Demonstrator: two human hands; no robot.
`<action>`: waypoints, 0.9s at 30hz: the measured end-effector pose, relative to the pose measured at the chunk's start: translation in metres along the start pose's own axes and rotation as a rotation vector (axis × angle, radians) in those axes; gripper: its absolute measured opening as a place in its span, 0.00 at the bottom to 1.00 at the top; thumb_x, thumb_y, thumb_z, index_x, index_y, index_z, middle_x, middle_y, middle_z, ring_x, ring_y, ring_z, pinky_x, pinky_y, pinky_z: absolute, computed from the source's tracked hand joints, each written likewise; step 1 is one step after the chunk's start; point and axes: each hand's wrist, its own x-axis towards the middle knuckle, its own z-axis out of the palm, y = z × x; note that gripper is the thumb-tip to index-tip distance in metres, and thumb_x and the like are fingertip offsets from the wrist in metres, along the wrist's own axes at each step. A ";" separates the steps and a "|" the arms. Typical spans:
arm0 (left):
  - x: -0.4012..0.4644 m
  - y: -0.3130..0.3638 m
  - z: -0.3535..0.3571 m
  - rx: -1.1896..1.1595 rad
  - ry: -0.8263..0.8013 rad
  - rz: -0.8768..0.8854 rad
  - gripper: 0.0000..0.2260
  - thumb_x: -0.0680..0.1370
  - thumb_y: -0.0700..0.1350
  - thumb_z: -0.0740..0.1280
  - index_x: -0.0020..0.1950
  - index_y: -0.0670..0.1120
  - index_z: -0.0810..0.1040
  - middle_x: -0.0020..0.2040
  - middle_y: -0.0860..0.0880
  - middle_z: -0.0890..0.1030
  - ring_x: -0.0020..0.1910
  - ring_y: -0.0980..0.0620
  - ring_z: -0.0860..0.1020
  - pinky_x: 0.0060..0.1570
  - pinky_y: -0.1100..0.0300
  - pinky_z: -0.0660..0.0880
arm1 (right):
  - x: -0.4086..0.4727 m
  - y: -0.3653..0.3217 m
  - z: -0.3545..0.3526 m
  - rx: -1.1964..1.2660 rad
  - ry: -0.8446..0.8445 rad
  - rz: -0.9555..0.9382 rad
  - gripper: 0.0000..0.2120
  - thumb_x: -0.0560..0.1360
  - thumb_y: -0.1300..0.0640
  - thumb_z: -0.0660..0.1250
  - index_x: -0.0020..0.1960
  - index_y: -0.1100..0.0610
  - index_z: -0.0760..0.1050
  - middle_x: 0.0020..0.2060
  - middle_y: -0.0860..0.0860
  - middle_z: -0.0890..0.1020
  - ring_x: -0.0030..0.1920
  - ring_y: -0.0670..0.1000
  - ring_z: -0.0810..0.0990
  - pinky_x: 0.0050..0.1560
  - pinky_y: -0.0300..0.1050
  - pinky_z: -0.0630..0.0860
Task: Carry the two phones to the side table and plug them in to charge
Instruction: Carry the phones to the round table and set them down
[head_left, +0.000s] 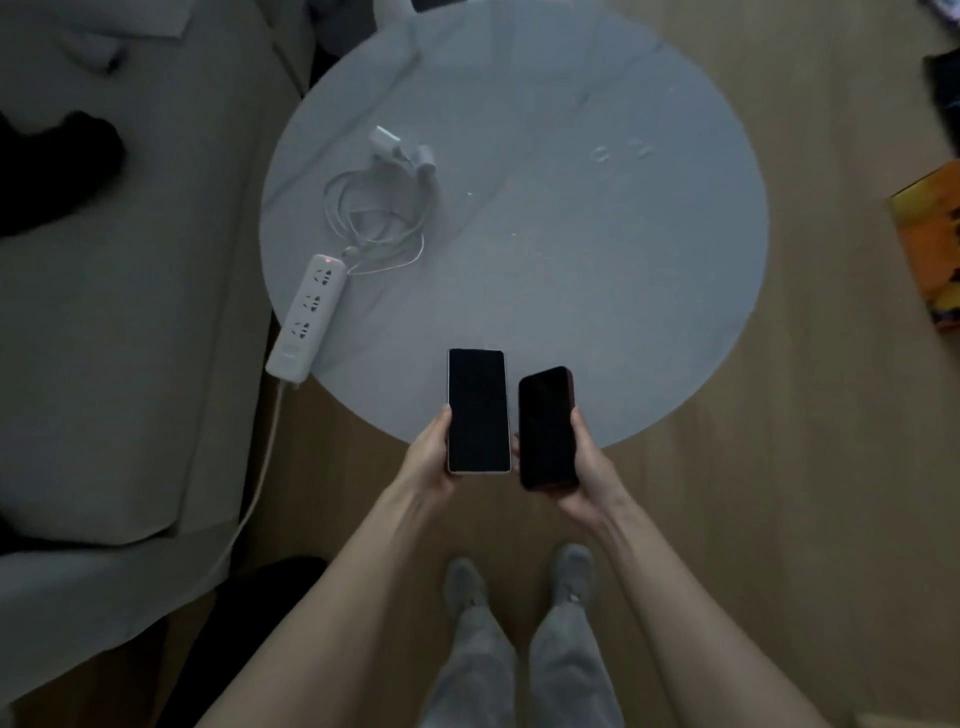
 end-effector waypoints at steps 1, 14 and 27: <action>0.012 0.003 0.001 -0.005 0.007 0.003 0.21 0.83 0.52 0.56 0.65 0.38 0.75 0.59 0.35 0.82 0.58 0.37 0.81 0.61 0.40 0.75 | 0.011 -0.004 -0.001 0.012 0.007 -0.002 0.30 0.81 0.38 0.52 0.69 0.61 0.71 0.52 0.64 0.77 0.48 0.59 0.78 0.54 0.58 0.73; 0.053 0.004 0.034 0.443 0.229 0.241 0.14 0.82 0.48 0.61 0.67 0.48 0.72 0.66 0.45 0.77 0.60 0.52 0.75 0.56 0.59 0.72 | 0.045 -0.043 -0.020 0.216 0.163 -0.013 0.22 0.81 0.41 0.55 0.62 0.58 0.71 0.56 0.60 0.80 0.57 0.60 0.78 0.57 0.58 0.75; 0.057 0.016 0.061 0.565 0.249 0.309 0.19 0.82 0.44 0.59 0.73 0.43 0.70 0.71 0.46 0.72 0.68 0.51 0.72 0.70 0.55 0.68 | 0.065 -0.060 -0.005 -0.215 0.420 -0.261 0.27 0.80 0.41 0.55 0.73 0.55 0.68 0.71 0.53 0.73 0.70 0.53 0.71 0.72 0.49 0.64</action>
